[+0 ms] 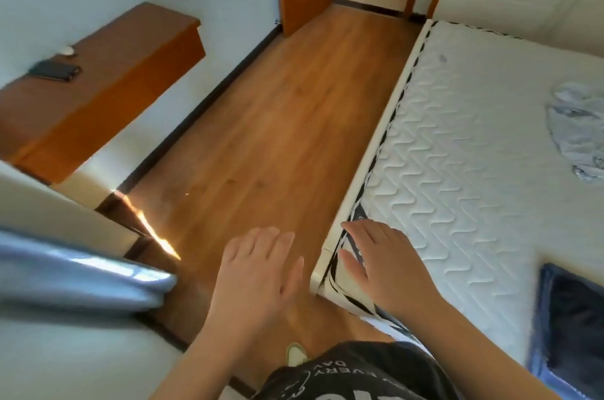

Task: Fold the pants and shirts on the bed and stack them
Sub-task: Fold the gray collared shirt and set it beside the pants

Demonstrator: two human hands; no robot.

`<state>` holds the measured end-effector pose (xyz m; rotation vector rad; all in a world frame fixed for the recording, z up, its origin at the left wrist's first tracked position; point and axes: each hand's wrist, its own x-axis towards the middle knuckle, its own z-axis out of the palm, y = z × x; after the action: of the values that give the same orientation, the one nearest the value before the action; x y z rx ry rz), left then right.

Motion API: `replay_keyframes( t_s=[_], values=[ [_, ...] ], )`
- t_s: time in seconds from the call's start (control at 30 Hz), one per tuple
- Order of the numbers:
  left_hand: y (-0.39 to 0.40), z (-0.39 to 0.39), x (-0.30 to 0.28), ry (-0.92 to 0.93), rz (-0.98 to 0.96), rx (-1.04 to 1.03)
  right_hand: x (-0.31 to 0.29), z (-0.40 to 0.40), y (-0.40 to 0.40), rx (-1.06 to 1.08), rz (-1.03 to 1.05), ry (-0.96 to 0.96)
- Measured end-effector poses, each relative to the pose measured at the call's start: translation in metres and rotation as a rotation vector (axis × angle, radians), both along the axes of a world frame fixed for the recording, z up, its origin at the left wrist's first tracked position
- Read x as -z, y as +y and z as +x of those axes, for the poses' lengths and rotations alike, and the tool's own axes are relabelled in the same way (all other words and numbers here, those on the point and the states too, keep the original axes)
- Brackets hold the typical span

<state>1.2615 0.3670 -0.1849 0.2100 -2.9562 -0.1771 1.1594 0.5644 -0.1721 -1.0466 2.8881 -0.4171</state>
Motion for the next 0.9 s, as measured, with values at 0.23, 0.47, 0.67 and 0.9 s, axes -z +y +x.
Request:
replay_keyframes(
  t_s=[0.23, 0.47, 0.67, 0.9],
  values=[
    [-0.056, 0.012, 0.002, -0.014, 0.016, -0.172, 0.006, 0.000, -0.060, -0.210, 0.042, 0.055],
    [-0.077, -0.001, 0.003, -0.016, -0.011, -0.318, 0.014, -0.029, -0.094, -0.289, -0.013, 0.077],
    [-0.096, -0.014, -0.007, -0.032, -0.005, -0.433, 0.012, -0.054, -0.131, -0.343, -0.066, 0.154],
    [-0.138, -0.030, 0.000, 0.013, 0.000, -0.468, 0.018, -0.064, -0.189, -0.374, -0.096, 0.093]
  ],
)
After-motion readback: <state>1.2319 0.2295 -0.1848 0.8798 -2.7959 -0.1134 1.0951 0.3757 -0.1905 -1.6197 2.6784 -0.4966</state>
